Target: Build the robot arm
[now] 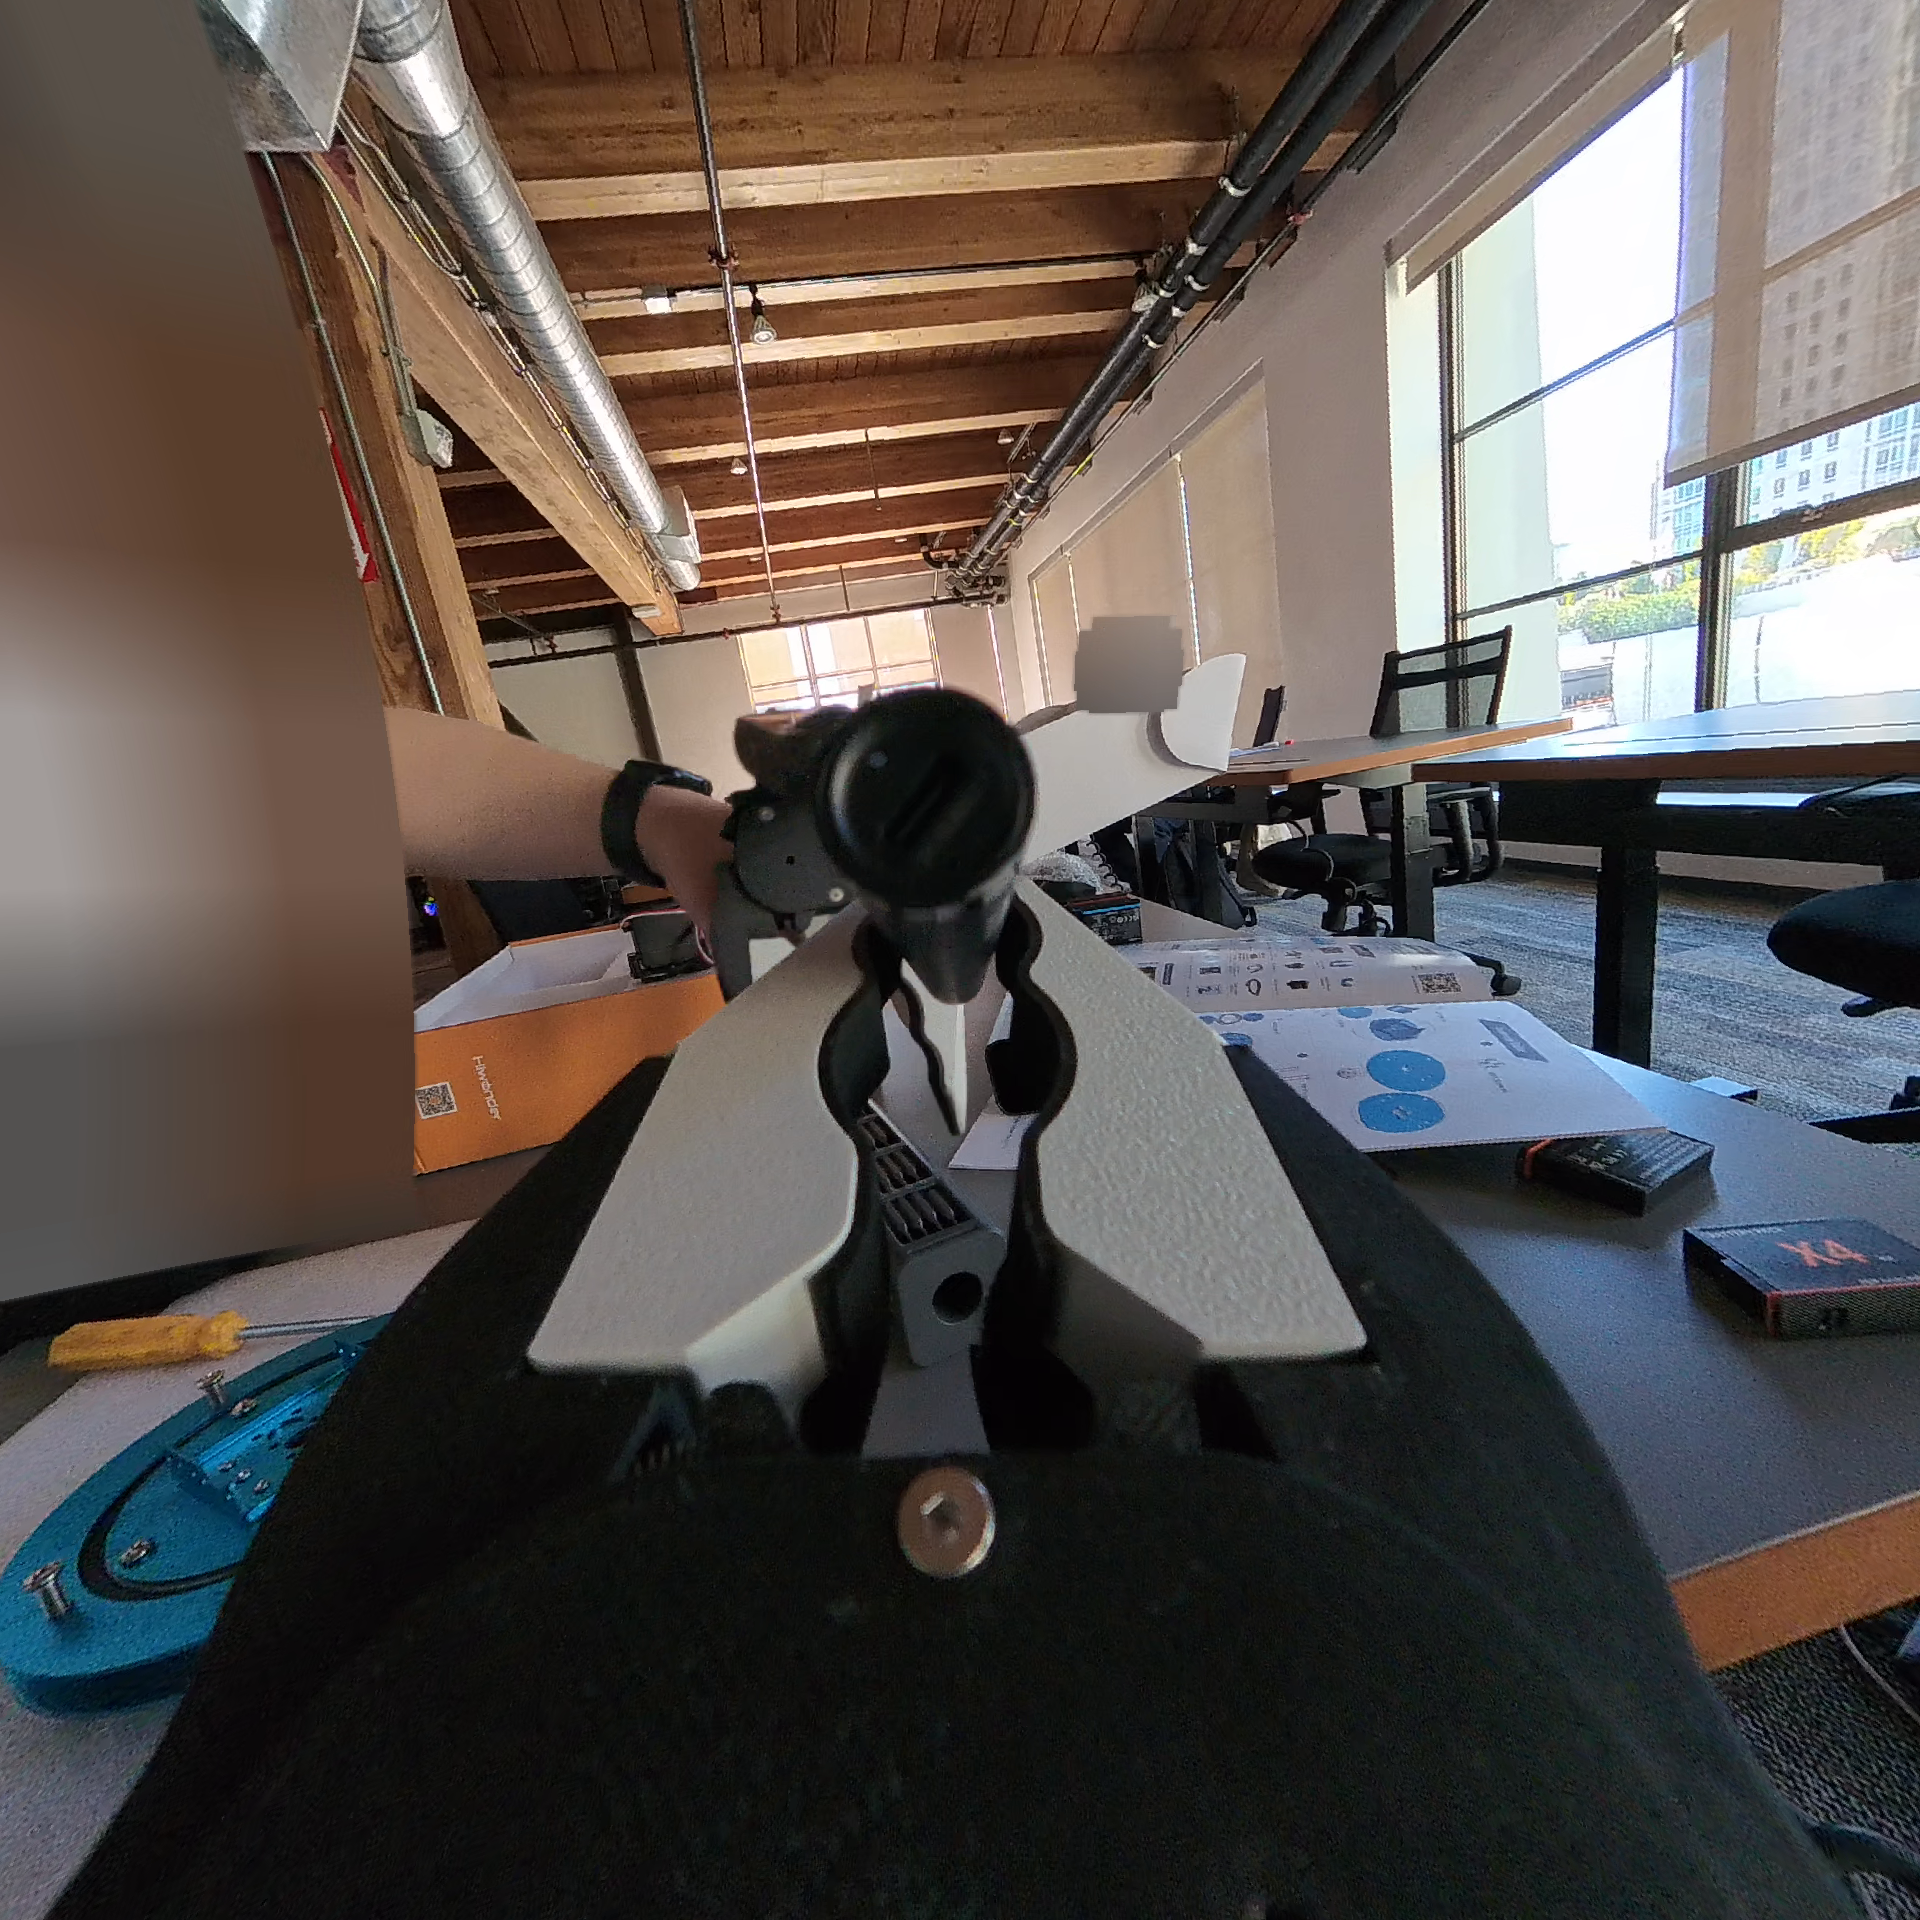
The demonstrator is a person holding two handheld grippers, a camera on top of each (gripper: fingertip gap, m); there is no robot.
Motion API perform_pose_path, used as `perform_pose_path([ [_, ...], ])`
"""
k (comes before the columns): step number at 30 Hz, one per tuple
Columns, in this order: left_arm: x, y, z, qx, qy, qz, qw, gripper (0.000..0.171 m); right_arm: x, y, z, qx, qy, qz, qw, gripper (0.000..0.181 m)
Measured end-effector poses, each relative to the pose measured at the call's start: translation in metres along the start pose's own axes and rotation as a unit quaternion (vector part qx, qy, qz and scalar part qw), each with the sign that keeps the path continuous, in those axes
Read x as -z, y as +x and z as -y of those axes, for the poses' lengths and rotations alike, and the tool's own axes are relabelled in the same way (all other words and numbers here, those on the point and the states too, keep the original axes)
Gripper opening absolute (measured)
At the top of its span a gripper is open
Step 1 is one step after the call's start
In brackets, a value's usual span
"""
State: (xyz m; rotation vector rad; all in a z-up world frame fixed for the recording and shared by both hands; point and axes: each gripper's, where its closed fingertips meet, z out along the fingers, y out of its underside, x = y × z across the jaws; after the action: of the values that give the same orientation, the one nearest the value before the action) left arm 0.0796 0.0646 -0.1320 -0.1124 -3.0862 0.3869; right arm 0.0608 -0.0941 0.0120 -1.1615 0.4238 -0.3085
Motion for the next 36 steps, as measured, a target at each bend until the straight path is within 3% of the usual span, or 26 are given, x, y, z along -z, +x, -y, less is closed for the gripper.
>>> perform_pose_path([
  [3,-0.007,0.007,-0.003,-0.008,-0.011,0.012,1.0,0.042,0.0,0.0,-0.001,0.001,-0.003,-0.001,1.0,0.016],
  [6,-0.007,0.007,-0.003,0.002,-0.014,-0.008,1.0,0.042,0.0,0.0,-0.003,0.001,-0.009,-0.002,1.0,0.016],
  [9,-0.005,0.006,-0.002,0.08,-0.009,-0.104,0.991,0.041,-0.001,-0.001,-0.005,0.001,-0.013,0.003,1.0,0.016],
  [12,-0.002,0.021,-0.004,0.168,-0.036,-0.265,0.949,0.041,-0.002,-0.002,-0.007,-0.005,-0.014,0.01,1.0,0.016],
  [15,-0.002,0.023,-0.003,0.16,-0.042,-0.315,0.935,0.042,-0.003,-0.002,-0.009,-0.006,-0.017,0.012,1.0,0.016],
  [19,-0.003,0.012,-0.001,0.13,-0.031,-0.296,0.946,0.047,-0.003,-0.002,-0.009,-0.008,-0.018,0.015,1.0,0.016],
  [27,0.013,-0.012,0.005,0.163,0.044,-0.251,0.953,0.047,0.001,-0.002,-0.006,-0.006,-0.008,0.013,1.0,0.016],
  [28,0.018,-0.017,0.006,0.159,0.059,-0.222,0.96,0.045,0.001,-0.001,-0.006,-0.005,-0.008,0.012,1.0,0.016],
  [32,0.019,-0.021,-0.004,0.087,0.069,-0.06,0.992,0.07,0.003,0.001,-0.005,-0.003,-0.006,0.007,1.0,0.016],
  [36,-0.001,-0.016,-0.015,0.068,0.053,0.023,0.996,0.058,-0.002,-0.001,-0.012,-0.006,-0.024,0.01,1.0,0.016],
])
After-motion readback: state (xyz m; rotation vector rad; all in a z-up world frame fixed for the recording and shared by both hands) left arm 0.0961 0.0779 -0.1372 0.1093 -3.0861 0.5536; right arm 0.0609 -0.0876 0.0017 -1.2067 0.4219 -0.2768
